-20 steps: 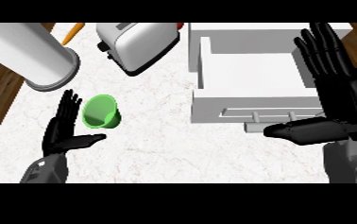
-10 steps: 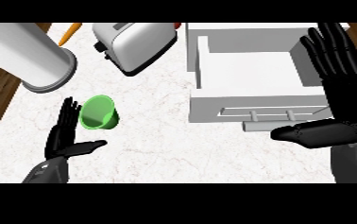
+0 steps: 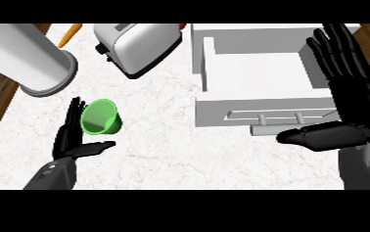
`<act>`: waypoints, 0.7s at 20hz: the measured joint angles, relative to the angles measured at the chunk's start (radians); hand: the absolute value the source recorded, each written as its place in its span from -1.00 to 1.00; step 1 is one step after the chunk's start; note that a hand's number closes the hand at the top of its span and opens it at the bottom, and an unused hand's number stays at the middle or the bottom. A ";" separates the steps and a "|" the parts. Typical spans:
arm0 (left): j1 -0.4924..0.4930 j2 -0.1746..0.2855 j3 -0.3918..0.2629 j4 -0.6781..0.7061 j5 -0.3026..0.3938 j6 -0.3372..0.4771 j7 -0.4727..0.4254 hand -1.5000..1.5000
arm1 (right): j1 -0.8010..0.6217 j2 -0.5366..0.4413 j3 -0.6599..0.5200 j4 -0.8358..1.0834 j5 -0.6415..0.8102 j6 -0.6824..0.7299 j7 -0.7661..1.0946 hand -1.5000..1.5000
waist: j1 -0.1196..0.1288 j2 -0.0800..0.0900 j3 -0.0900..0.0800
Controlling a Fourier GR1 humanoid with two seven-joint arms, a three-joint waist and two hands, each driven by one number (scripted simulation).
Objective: Pick up the cup, place it into the drawer and close the drawer
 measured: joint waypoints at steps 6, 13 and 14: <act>-0.030 -0.020 -0.004 0.016 -0.010 0.004 -0.009 -1.00 | -0.013 0.007 0.008 -0.001 0.008 -0.011 0.013 -1.00 | -0.004 0.002 -0.001; -0.044 -0.031 -0.002 0.010 -0.001 -0.085 0.008 1.00 | -0.010 -0.008 -0.003 -0.022 -0.005 -0.001 0.035 -1.00 | -0.008 0.003 -0.001; -0.046 -0.036 -0.005 -0.001 -0.004 -0.083 -0.001 1.00 | -0.010 -0.009 -0.002 -0.012 -0.001 0.000 0.029 -1.00 | -0.007 0.003 -0.001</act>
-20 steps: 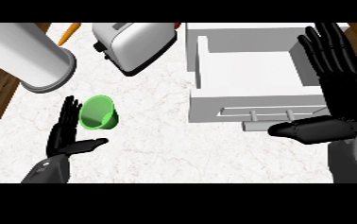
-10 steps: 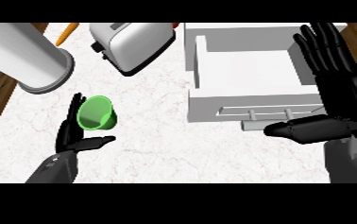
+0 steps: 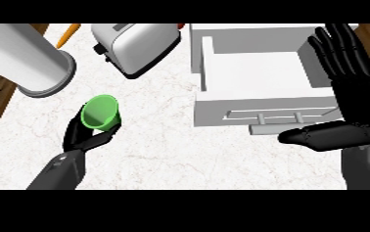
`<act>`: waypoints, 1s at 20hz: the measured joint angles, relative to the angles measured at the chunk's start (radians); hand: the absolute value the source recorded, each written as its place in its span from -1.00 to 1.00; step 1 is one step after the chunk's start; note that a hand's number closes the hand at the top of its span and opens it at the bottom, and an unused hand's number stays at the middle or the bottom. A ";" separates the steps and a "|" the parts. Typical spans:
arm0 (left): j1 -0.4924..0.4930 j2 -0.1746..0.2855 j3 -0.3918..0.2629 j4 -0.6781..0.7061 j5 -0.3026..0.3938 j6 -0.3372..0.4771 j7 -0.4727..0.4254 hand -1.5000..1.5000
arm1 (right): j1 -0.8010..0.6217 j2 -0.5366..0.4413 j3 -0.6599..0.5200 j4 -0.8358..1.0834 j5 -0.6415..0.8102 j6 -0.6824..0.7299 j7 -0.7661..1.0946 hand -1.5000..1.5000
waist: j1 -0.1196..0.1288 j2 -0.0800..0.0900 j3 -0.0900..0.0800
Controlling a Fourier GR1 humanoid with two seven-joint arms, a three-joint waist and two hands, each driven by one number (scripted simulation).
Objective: Pick up the cup, place it into the drawer and close the drawer
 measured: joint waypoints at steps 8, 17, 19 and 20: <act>-0.005 -0.018 0.018 -0.069 -0.011 0.190 -0.104 1.00 | -0.010 -0.016 -0.019 0.028 -0.007 0.013 -0.011 -1.00 | 0.003 0.000 0.001; -0.009 -0.083 0.054 -0.115 0.026 0.203 -0.149 1.00 | -0.004 -0.024 -0.034 0.018 -0.018 0.017 -0.006 -1.00 | 0.012 -0.006 0.002; -0.023 -0.101 0.036 -0.139 0.020 0.185 -0.143 1.00 | 0.012 -0.026 -0.036 0.013 -0.022 0.024 -0.010 -1.00 | 0.015 -0.009 0.003; -0.038 -0.107 0.026 -0.154 0.017 0.177 -0.134 1.00 | 0.007 -0.028 -0.040 0.012 -0.022 0.019 -0.003 -1.00 | 0.018 -0.011 0.003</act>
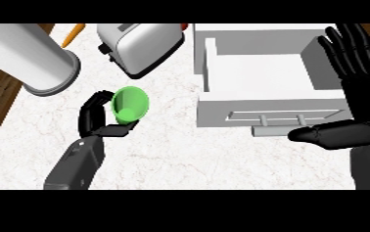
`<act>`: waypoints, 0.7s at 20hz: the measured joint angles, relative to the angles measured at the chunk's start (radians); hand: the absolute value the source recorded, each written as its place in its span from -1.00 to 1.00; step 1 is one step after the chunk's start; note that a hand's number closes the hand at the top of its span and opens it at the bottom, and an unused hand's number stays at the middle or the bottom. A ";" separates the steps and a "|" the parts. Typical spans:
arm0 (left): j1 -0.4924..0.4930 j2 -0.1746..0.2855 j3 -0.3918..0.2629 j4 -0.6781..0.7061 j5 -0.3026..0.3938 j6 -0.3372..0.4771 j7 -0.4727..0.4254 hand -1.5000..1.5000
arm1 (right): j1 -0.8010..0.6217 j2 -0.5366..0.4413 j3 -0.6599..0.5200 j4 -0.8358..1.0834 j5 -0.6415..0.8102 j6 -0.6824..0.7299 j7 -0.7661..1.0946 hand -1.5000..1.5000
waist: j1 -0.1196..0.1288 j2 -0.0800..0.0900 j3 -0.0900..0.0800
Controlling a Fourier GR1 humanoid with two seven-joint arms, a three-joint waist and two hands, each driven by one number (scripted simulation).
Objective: Pick up the cup, place it into the drawer and close the drawer
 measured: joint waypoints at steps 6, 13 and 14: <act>-0.098 -0.034 -0.063 -0.121 -0.012 -0.033 0.083 1.00 | -0.012 -0.008 -0.013 0.023 0.007 -0.007 0.003 -1.00 | 0.020 -0.008 0.002; -0.236 -0.093 -0.144 -0.306 -0.005 -0.013 0.305 1.00 | 0.028 0.009 0.001 0.021 0.041 -0.015 -0.035 -1.00 | 0.027 -0.013 0.003; -0.248 -0.100 -0.163 -0.337 0.000 0.000 0.339 1.00 | 0.028 0.008 -0.001 0.030 0.043 -0.013 -0.043 -1.00 | 0.027 -0.013 0.003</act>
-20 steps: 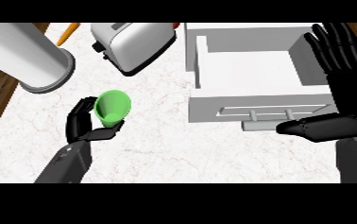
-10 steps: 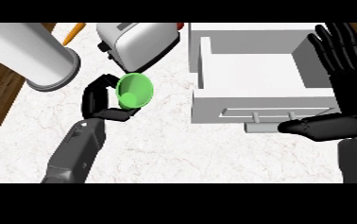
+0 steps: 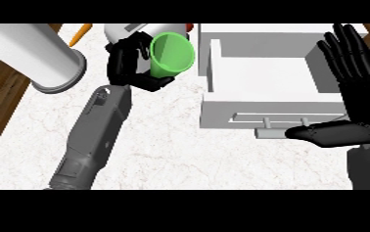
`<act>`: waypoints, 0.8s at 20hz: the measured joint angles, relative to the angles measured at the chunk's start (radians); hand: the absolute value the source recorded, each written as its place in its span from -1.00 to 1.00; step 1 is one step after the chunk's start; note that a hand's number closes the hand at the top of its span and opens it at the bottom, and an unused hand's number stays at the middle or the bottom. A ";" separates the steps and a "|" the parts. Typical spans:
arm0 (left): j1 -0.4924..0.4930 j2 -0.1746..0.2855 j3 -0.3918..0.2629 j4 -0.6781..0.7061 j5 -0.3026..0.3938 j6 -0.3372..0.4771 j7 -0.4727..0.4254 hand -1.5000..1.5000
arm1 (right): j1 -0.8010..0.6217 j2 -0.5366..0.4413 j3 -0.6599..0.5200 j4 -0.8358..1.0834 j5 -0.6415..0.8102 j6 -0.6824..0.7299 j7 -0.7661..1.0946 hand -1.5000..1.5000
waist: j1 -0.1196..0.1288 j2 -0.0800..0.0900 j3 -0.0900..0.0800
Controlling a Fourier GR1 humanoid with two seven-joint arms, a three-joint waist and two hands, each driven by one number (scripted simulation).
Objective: Pick up the cup, place it into the drawer and close the drawer
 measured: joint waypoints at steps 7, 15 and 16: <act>-0.157 -0.021 -0.125 -0.104 0.056 0.156 0.238 1.00 | -0.022 -0.006 -0.007 -0.002 -0.002 -0.006 0.017 -1.00 | -0.014 0.004 -0.001; -0.395 -0.025 -0.230 0.018 0.124 0.340 0.441 1.00 | -0.007 -0.005 -0.010 0.024 -0.008 0.018 -0.036 -1.00 | -0.042 0.012 0.000; -0.413 -0.025 -0.238 0.046 0.129 0.350 0.452 1.00 | 0.001 -0.003 -0.012 0.016 -0.013 0.019 -0.037 -1.00 | -0.045 0.013 0.000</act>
